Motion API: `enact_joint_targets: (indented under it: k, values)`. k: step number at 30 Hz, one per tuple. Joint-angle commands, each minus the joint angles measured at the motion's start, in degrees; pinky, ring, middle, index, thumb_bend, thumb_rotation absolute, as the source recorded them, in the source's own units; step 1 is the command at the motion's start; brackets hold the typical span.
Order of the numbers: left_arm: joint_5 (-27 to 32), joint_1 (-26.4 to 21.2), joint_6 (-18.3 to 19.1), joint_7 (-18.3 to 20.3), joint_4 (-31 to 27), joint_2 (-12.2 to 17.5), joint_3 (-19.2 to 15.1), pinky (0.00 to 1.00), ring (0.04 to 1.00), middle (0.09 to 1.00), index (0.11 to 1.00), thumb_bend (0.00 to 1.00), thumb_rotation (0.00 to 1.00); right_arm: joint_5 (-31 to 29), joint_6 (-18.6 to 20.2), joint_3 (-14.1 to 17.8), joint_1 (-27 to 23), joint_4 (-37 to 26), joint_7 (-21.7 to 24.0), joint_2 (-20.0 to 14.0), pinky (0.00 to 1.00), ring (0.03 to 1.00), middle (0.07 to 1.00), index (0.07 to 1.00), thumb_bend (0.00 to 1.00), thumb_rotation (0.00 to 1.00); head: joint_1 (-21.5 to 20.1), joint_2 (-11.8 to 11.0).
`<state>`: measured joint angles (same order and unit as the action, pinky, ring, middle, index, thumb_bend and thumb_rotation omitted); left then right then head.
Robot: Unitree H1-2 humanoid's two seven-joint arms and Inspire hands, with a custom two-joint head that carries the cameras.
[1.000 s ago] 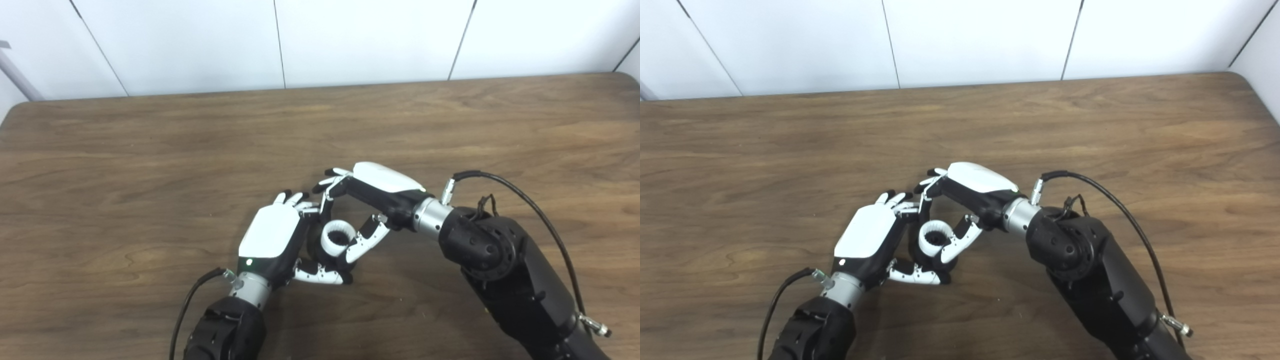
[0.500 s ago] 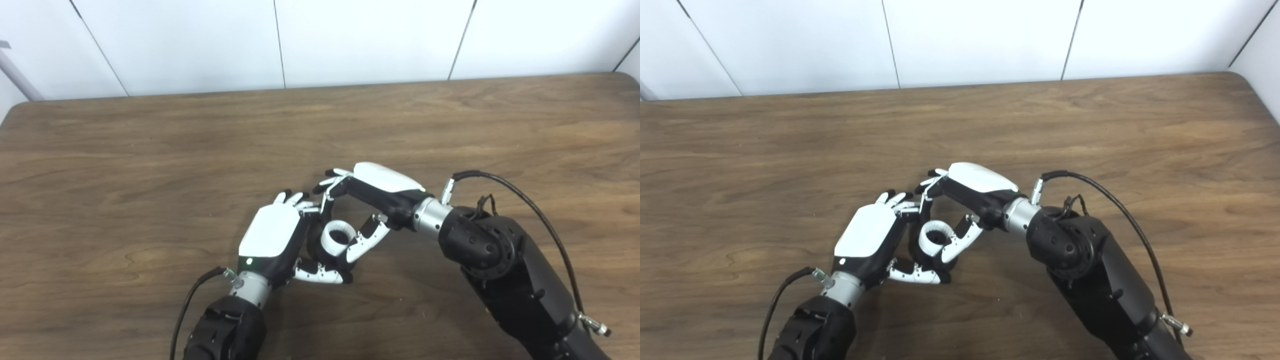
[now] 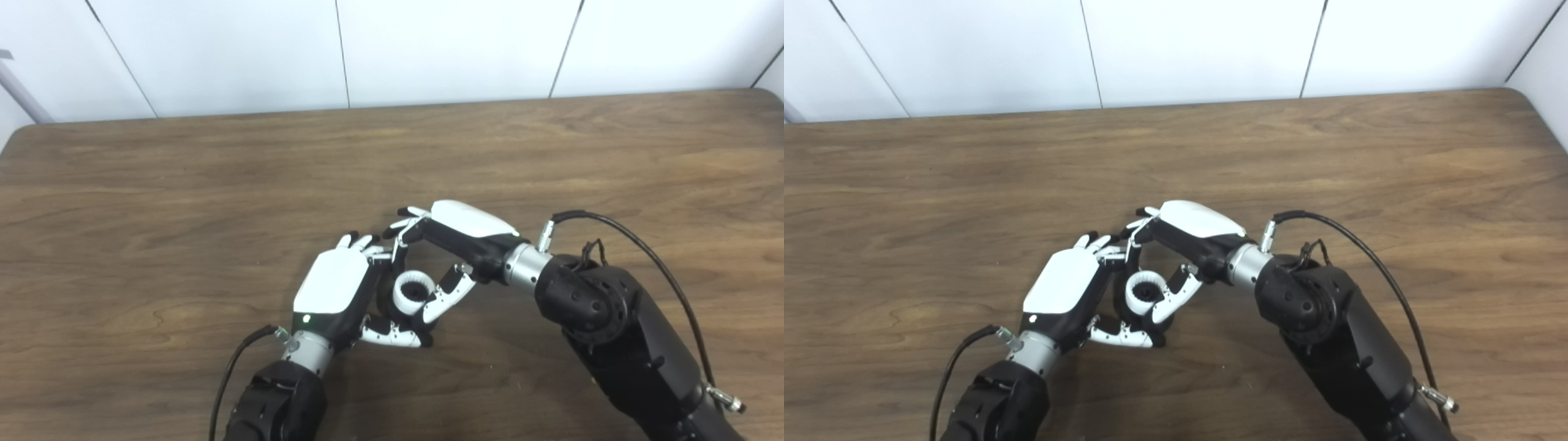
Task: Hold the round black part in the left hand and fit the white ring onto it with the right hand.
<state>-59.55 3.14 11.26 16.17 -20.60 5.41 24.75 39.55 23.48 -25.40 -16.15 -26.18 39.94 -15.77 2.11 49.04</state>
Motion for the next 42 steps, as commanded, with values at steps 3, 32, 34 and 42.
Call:
enact_joint_targets:
  k: [3, 32, 34, 42]
  values:
    - [0.12, -0.60, -0.13, 0.66, -0.46, -0.51, 0.48, 1.00, 0.929, 0.795, 0.485, 0.52, 0.05, 0.66, -0.99, 0.32, -1.04, -1.47, -1.52, 0.25, 0.93, 0.981, 0.857, 0.484, 0.52, 0.14, -0.02, 0.22]
    - [-0.19, -0.21, -0.28, 0.21, -0.30, -0.50, 0.48, 1.00, 0.924, 0.792, 0.485, 0.52, 0.05, 1.50, -2.74, 1.46, -1.34, -1.50, -1.86, -0.66, 0.94, 0.988, 0.907, 0.630, 0.97, 0.29, -0.07, 0.34]
    - [-0.25, -0.24, -0.05, 0.52, -0.34, -0.55, 0.45, 1.00, 0.929, 0.795, 0.485, 0.52, 0.05, 1.55, -2.75, 1.49, -1.41, -1.59, -1.83, -0.69, 0.95, 0.990, 0.909, 0.631, 0.97, 0.29, -0.07, 0.34]
    - [0.09, -0.25, -0.04, 0.20, -0.28, -0.77, 0.32, 1.00, 0.928, 0.793, 0.485, 0.52, 0.05, 1.73, -2.24, 1.72, -1.80, -1.99, -1.27, -0.87, 0.96, 0.995, 0.911, 0.637, 0.98, 0.30, -0.35, 0.58]
